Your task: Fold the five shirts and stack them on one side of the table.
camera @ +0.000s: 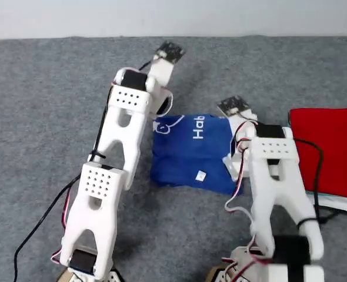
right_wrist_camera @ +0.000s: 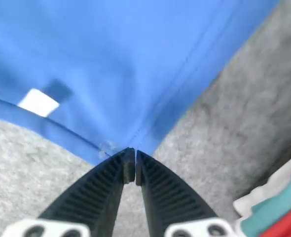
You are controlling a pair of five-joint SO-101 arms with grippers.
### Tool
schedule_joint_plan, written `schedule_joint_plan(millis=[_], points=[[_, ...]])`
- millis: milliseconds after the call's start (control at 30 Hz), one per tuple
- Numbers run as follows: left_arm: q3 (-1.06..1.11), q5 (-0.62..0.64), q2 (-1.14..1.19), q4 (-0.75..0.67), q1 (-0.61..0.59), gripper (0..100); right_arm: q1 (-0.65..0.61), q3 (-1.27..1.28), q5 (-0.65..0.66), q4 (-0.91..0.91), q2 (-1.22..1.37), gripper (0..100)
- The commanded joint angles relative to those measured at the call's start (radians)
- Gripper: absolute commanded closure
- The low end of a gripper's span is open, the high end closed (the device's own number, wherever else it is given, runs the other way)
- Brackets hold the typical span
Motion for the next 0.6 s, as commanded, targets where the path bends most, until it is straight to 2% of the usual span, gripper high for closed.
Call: schedule_joint_plan(millis=[0,167,400,567], points=[[-0.179,-0.005,-0.008,0.069,0.052,99,-0.013,-0.006,0.006,-0.053,-0.107,98.9],[-0.248,-0.005,-0.015,0.127,0.087,99,-0.008,-0.006,0.006,-0.229,-0.074,98.9],[-0.248,-0.002,-0.015,0.127,0.037,99,-0.01,-0.025,0.009,-0.524,0.17,98.8],[-0.246,-0.002,-0.015,0.129,0.021,99,-0.01,-0.232,0.008,-0.564,0.386,98.9]])
